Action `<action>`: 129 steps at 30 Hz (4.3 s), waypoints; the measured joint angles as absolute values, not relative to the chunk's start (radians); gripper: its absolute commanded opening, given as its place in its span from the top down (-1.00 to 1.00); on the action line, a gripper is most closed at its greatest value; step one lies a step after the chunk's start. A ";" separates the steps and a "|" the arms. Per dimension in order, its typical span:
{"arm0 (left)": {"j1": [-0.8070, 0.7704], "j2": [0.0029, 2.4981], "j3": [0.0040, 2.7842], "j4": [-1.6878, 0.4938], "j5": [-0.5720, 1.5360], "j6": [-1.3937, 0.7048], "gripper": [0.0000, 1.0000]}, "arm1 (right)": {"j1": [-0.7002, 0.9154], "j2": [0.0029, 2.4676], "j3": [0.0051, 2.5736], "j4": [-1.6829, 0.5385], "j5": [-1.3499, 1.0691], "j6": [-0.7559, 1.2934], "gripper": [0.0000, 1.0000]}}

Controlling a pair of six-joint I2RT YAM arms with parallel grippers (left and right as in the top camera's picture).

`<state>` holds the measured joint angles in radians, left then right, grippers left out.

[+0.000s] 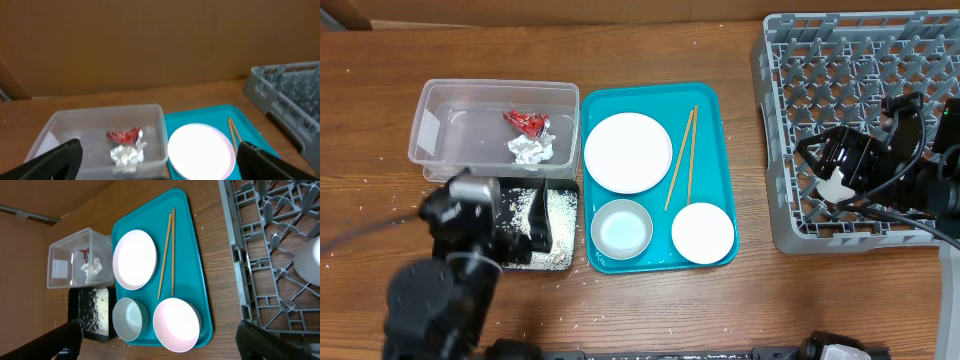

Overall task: Sort waste into correct bins and load items into the dishwasher
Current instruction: 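Withdraw the left gripper to rest over the black tray, then reach the right gripper to the chopsticks and grasp one, then carry the chopstick into the dish rack with the right gripper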

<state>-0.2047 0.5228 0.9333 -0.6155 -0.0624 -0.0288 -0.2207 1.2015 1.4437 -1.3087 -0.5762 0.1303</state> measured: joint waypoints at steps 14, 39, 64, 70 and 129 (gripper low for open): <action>-0.100 0.023 0.346 -0.376 0.038 -0.018 -1.00 | -0.221 1.203 1.444 -1.309 -0.576 0.131 -1.00; -0.089 0.015 0.009 -0.070 0.053 -0.019 -1.00 | -0.221 1.203 1.444 -1.309 -0.576 0.131 -1.00; -0.090 0.015 0.009 -0.070 0.053 -0.019 -1.00 | -0.184 1.205 1.444 -1.200 -0.637 0.148 -0.83; -0.090 0.015 0.009 -0.071 0.053 -0.019 -1.00 | 0.159 1.271 1.444 -1.266 -0.479 0.184 -0.72; -0.090 0.015 0.009 -0.071 0.054 -0.019 -1.00 | 0.338 1.907 1.672 -1.023 0.079 0.268 0.92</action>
